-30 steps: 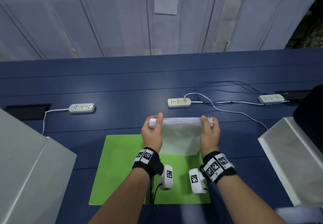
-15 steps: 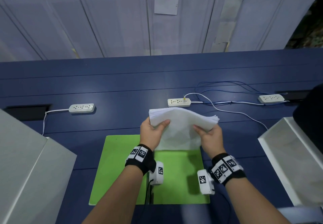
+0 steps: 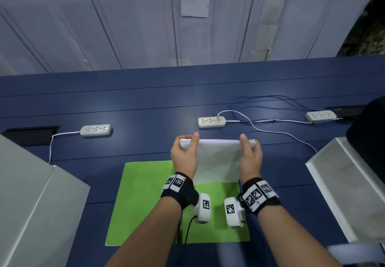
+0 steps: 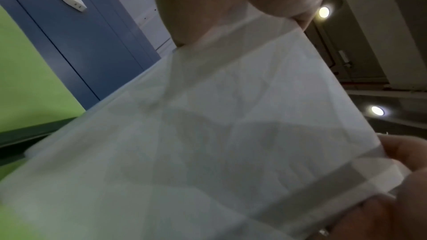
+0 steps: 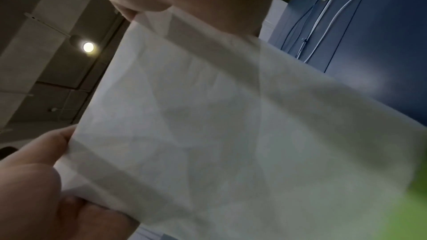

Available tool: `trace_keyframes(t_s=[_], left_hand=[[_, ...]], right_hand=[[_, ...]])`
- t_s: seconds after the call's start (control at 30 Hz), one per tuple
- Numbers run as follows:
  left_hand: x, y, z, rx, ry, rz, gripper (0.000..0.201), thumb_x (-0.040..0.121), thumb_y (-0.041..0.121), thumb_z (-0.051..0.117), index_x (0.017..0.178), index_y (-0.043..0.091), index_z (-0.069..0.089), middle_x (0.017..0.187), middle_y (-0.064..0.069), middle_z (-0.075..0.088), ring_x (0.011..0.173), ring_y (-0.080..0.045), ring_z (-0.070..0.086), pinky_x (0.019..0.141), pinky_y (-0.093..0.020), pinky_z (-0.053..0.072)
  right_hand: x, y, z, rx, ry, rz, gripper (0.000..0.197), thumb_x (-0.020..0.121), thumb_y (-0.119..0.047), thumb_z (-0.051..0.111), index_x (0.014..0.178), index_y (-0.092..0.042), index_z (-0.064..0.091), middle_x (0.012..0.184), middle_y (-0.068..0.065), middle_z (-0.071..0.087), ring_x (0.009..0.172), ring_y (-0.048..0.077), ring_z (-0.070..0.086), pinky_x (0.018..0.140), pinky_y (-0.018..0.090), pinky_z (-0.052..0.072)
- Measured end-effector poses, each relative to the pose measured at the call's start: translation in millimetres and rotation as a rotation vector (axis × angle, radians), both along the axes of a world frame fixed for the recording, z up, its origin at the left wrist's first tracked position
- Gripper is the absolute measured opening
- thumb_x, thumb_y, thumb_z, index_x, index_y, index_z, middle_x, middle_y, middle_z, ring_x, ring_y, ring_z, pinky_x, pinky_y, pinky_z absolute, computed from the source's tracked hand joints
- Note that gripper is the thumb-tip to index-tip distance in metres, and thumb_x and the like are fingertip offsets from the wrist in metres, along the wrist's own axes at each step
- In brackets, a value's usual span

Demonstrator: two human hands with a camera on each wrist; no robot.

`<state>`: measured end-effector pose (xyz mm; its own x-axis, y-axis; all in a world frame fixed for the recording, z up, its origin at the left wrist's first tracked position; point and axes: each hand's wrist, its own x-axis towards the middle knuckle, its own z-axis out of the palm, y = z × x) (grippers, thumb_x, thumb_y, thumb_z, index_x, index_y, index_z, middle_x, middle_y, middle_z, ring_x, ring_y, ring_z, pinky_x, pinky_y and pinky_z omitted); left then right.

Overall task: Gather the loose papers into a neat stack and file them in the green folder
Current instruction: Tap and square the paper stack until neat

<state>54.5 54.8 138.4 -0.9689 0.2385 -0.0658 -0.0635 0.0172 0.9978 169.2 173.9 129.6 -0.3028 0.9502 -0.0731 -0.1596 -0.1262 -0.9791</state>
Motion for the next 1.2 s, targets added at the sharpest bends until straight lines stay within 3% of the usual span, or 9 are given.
trace_keyframes(t_s=[0.23, 0.37, 0.47, 0.57, 0.67, 0.77, 0.9, 1.03, 1.2], left_hand=[[-5, -4, -1, -0.042, 0.068, -0.008, 0.034, 0.088, 0.051, 0.069, 0.078, 0.018, 0.065, 0.070, 0.006, 0.065, 0.065, -0.013, 0.057, 0.073, -0.032, 0.051], [-11, -6, 4, -0.102, 0.059, -0.076, 0.043, 0.086, 0.052, 0.071, 0.078, 0.010, 0.066, 0.069, 0.004, 0.065, 0.064, -0.012, 0.056, 0.073, -0.037, 0.054], [-31, -20, 22, -0.256, 0.152, -0.216, 0.038, 0.083, 0.056, 0.072, 0.083, 0.018, 0.073, 0.076, 0.011, 0.072, 0.071, -0.008, 0.066, 0.079, -0.041, 0.060], [-59, -49, 58, -0.601, 0.529, -0.522, 0.047, 0.087, 0.069, 0.057, 0.089, 0.027, 0.078, 0.083, 0.016, 0.076, 0.084, -0.001, 0.068, 0.091, -0.035, 0.054], [-58, -56, 87, -0.943, 0.817, -0.787, 0.076, 0.061, 0.096, 0.050, 0.102, 0.037, 0.074, 0.093, 0.017, 0.077, 0.090, -0.006, 0.067, 0.094, -0.035, 0.045], [-46, -43, 81, -1.040, 0.813, -0.794, 0.062, 0.062, 0.077, 0.072, 0.106, 0.035, 0.070, 0.091, 0.004, 0.076, 0.088, -0.020, 0.069, 0.080, -0.034, 0.054], [-52, -53, 60, -0.927, 0.604, -0.607, 0.031, 0.079, 0.052, 0.076, 0.085, 0.021, 0.079, 0.073, -0.010, 0.074, 0.074, -0.031, 0.068, 0.064, -0.035, 0.051], [-72, -90, 43, -0.568, 0.234, -0.403, 0.015, 0.073, 0.032, 0.089, 0.074, 0.021, 0.079, 0.066, 0.008, 0.076, 0.062, -0.008, 0.071, 0.059, -0.026, 0.054], [-71, -114, 17, -0.162, 0.005, -0.296, 0.018, 0.077, 0.000, 0.083, 0.091, 0.010, 0.076, 0.070, 0.017, 0.077, 0.065, 0.003, 0.073, 0.061, -0.014, 0.056]], right_hand=[[3, 9, -6, 0.042, -0.044, 0.171, 0.039, 0.078, -0.058, 0.071, 0.087, -0.025, 0.053, 0.085, -0.004, 0.062, 0.081, 0.017, 0.059, 0.080, 0.039, 0.049], [23, 12, -25, 0.134, -0.231, 0.306, 0.049, 0.078, -0.008, 0.082, 0.120, -0.011, 0.057, 0.110, 0.003, 0.071, 0.098, 0.009, 0.070, 0.098, 0.044, 0.054], [22, 13, -20, 0.159, -0.301, 0.299, 0.036, 0.080, 0.003, 0.077, 0.107, -0.017, 0.065, 0.101, -0.004, 0.073, 0.086, -0.003, 0.070, 0.098, 0.048, 0.054], [12, 11, -4, 0.318, -0.286, 0.399, 0.036, 0.079, 0.005, 0.076, 0.098, -0.025, 0.069, 0.095, -0.007, 0.074, 0.087, 0.003, 0.070, 0.091, 0.035, 0.056], [-9, -1, 14, 0.486, -0.303, 0.521, 0.024, 0.078, 0.003, 0.076, 0.091, -0.017, 0.071, 0.086, -0.003, 0.074, 0.081, 0.012, 0.068, 0.078, 0.024, 0.054], [-30, -14, 25, 0.647, -0.327, 0.568, 0.021, 0.078, 0.000, 0.075, 0.080, -0.017, 0.064, 0.074, -0.004, 0.067, 0.069, 0.010, 0.059, 0.067, 0.022, 0.050], [-29, -4, 19, 0.576, -0.398, 0.580, 0.022, 0.074, -0.031, 0.084, 0.078, -0.019, 0.065, 0.071, -0.007, 0.067, 0.064, 0.008, 0.054, 0.063, 0.025, 0.046], [2, 36, -3, 0.484, -0.627, 0.553, 0.043, 0.058, -0.052, 0.089, 0.072, -0.018, 0.067, 0.069, -0.006, 0.069, 0.063, 0.011, 0.061, 0.062, 0.031, 0.049], [24, 50, -22, 0.068, -0.226, 0.506, 0.061, 0.046, -0.040, 0.097, 0.092, -0.008, 0.073, 0.096, 0.009, 0.078, 0.087, 0.023, 0.072, 0.082, 0.038, 0.057]])
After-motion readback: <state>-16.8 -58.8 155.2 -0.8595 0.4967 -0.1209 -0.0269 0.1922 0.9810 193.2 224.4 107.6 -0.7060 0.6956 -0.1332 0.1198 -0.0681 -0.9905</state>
